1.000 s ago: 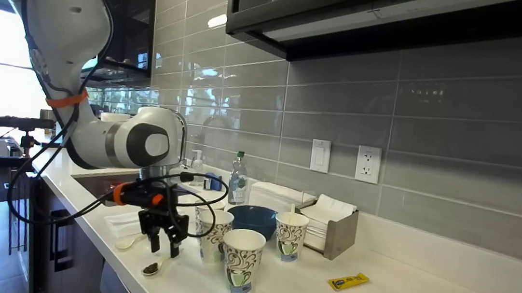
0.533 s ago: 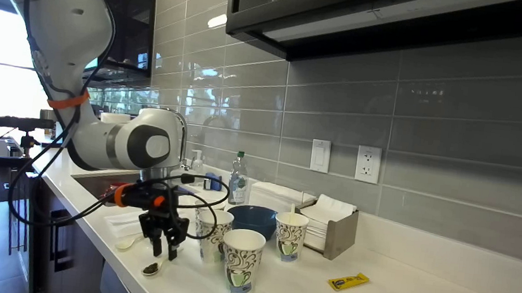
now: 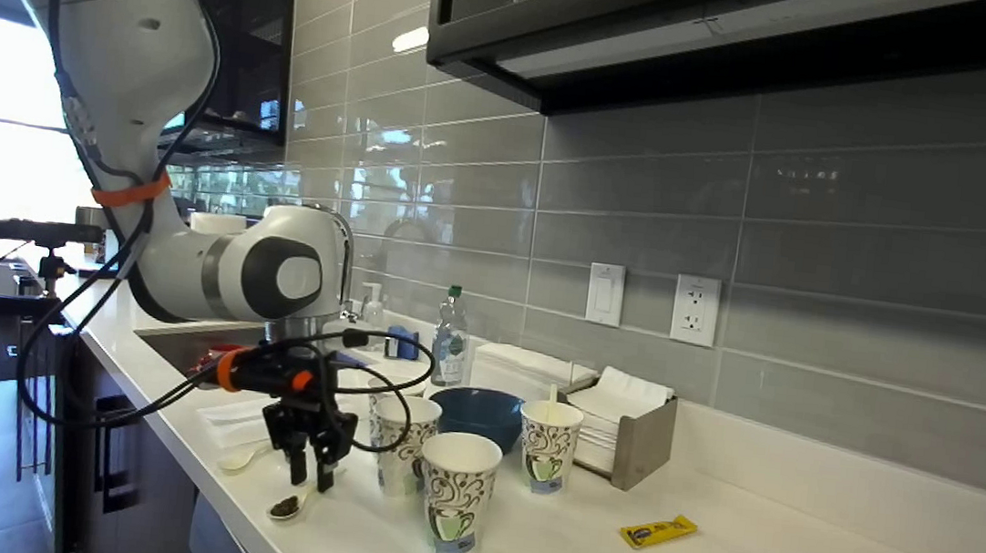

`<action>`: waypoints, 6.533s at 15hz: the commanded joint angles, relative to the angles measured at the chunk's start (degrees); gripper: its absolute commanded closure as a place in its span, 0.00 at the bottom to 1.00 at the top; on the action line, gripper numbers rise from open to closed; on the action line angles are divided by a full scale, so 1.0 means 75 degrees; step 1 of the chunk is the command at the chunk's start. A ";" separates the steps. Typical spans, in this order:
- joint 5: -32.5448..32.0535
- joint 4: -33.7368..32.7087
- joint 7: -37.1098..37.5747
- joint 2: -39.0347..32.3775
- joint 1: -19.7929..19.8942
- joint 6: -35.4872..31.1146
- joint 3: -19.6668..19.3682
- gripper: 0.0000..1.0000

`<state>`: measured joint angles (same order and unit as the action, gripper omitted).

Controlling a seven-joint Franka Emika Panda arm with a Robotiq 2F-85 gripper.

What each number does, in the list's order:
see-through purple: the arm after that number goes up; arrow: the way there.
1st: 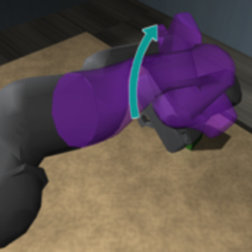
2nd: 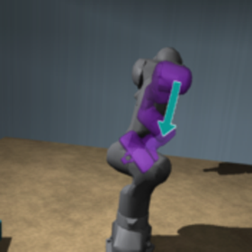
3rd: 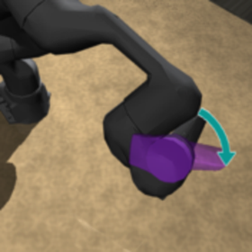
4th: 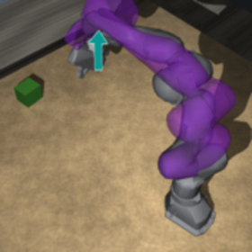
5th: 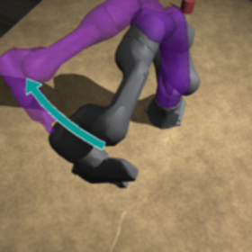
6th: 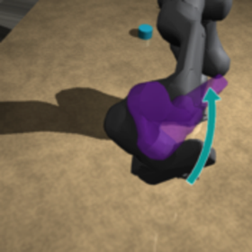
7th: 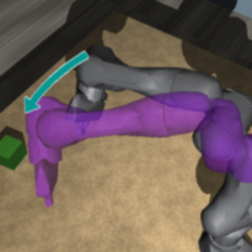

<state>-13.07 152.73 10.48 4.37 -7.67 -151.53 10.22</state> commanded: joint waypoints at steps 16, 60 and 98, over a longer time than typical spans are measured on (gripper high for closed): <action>0.0076 -0.0076 -0.0336 -0.0113 0.0017 -0.0097 -0.0090 0.89; -0.0166 -0.0791 -0.0445 0.2355 0.0743 -0.0179 -0.0214 0.97; -0.0354 0.0604 -0.0703 0.1177 -0.2309 -0.6391 -0.4658 0.97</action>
<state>-12.35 157.26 3.02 12.20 -22.27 -197.35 -21.00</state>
